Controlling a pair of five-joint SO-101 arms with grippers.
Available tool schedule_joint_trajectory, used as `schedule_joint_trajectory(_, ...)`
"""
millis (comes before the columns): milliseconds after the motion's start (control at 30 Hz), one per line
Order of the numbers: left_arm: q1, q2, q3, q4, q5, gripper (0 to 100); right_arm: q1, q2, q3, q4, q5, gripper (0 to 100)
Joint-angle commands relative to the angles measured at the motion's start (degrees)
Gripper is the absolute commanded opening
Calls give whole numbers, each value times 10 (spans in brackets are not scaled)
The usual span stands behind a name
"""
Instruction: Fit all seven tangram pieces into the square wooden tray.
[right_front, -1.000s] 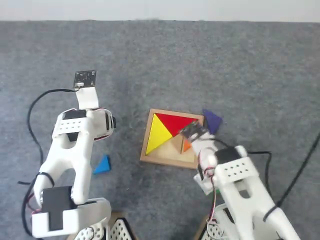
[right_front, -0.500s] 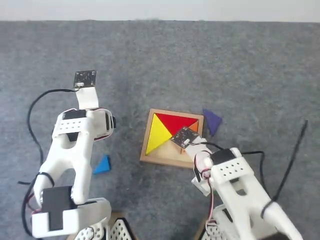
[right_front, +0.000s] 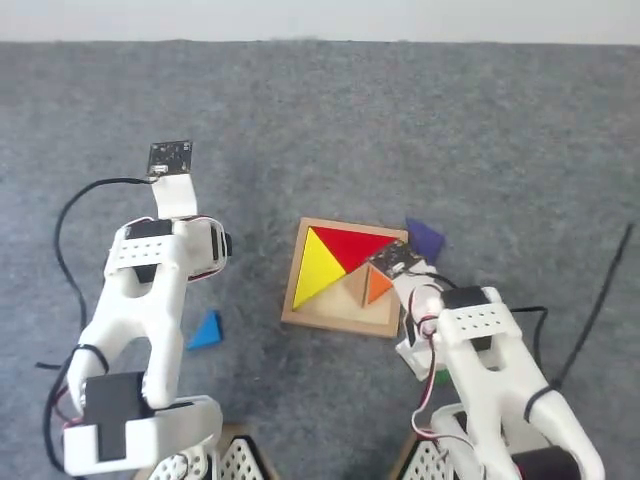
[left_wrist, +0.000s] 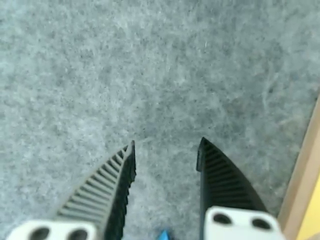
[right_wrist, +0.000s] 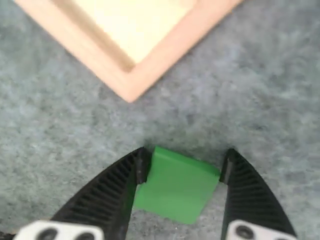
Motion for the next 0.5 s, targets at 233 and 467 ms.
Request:
schedule_joint_trajectory(233,-2,-23,0,-10,-9,199,236,15,-48,-50,107,256)
schedule_joint_trajectory(467,-2,-23,0,-10,-9,199,330,16,-153,-45,135,256)
